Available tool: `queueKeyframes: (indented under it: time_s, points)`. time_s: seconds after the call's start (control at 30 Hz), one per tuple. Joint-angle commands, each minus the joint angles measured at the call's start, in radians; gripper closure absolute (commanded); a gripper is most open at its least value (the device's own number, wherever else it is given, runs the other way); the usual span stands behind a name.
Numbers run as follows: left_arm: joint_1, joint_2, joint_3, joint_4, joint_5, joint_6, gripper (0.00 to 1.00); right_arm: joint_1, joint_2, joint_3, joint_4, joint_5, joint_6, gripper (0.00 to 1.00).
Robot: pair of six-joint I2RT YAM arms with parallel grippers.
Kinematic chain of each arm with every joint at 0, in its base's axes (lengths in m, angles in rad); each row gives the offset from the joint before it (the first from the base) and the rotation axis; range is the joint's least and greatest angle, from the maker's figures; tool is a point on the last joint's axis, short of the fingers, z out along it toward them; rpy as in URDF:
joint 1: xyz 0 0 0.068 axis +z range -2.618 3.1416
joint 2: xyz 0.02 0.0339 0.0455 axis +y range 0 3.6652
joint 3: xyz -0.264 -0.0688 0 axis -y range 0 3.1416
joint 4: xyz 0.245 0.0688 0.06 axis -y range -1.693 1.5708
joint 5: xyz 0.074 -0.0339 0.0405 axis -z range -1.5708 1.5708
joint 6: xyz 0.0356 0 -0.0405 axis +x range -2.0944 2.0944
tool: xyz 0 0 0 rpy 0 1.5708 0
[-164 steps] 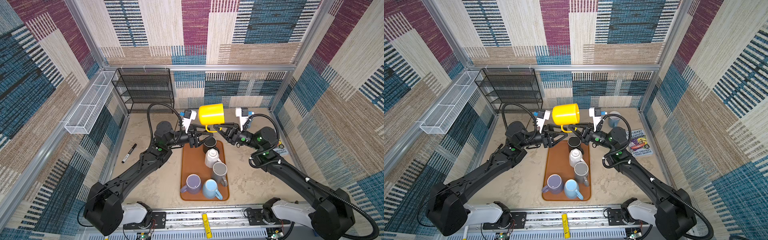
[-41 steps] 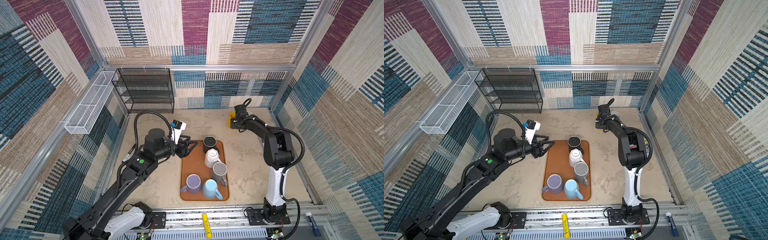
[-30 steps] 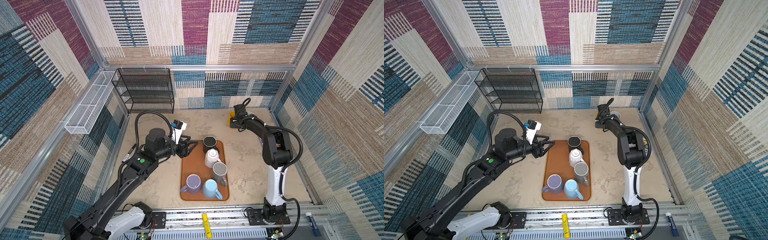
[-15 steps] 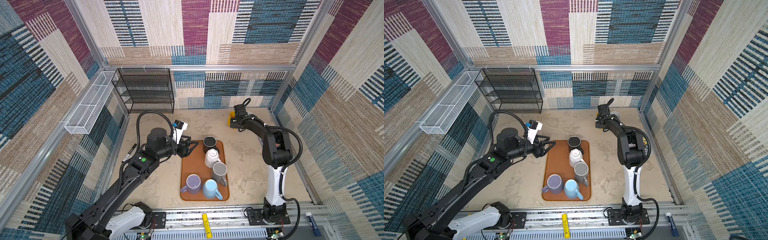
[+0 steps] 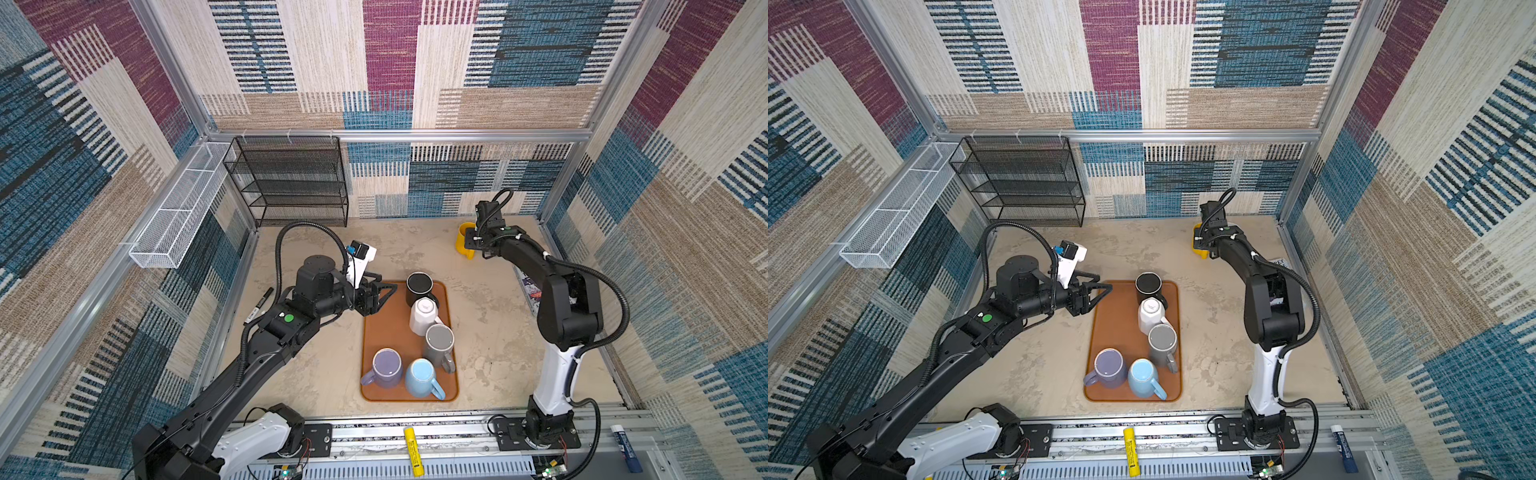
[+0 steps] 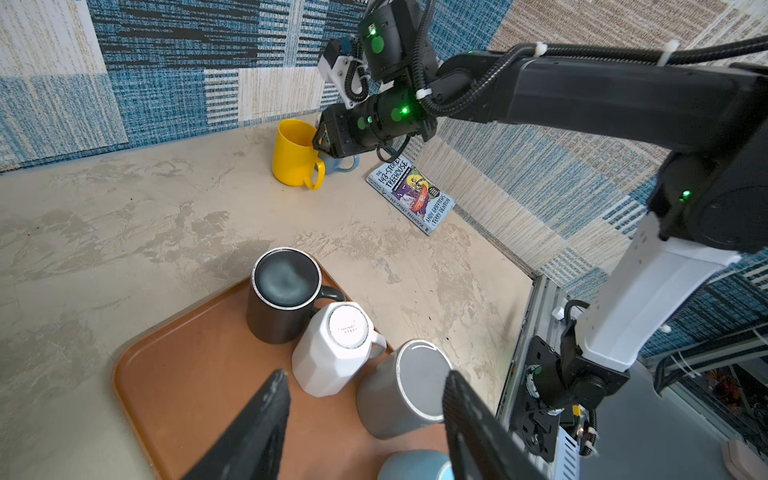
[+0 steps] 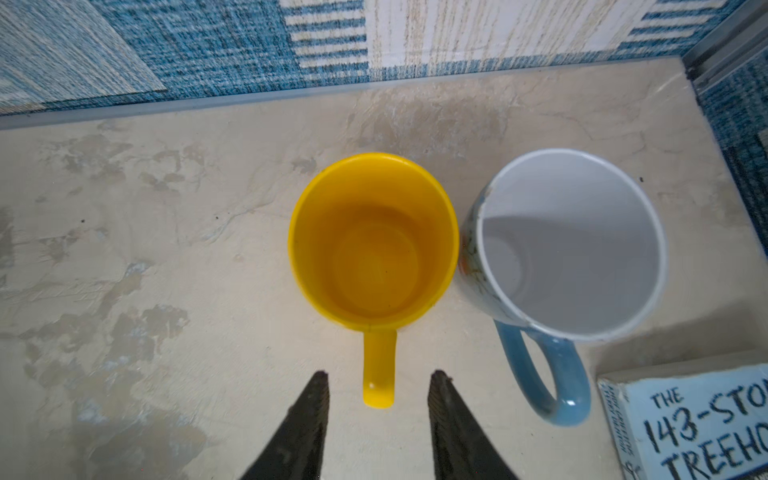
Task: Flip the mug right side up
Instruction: 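Open the right gripper and lift it while the left gripper reaches over the purple mug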
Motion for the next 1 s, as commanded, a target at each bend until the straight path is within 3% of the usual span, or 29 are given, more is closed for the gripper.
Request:
queueKeyframes:
  time_s: [0.0, 0.33, 0.57, 0.83, 0.97]
  points:
    - [0.002, 0.005, 0.010, -0.029, -0.023, 0.033, 0.40, 0.002, -0.093, -0.075, 0.086, -0.082, -0.015, 0.57]
    - [0.000, 0.030, 0.039, -0.163, -0.042, 0.078, 0.41, 0.003, -0.376, -0.375, 0.262, -0.344, -0.032, 0.57]
    - [0.002, 0.025, 0.053, -0.320, -0.069, 0.085, 0.41, 0.006, -0.463, -0.534, 0.368, -0.554, 0.017, 0.57]
    - [-0.001, 0.036, 0.120, -0.615, -0.041, 0.035, 0.41, 0.008, -0.481, -0.614, 0.404, -0.587, 0.031, 0.57]
    - [-0.024, 0.038, 0.103, -0.680, -0.003, -0.010, 0.41, 0.008, -0.484, -0.634, 0.419, -0.598, 0.037, 0.57]
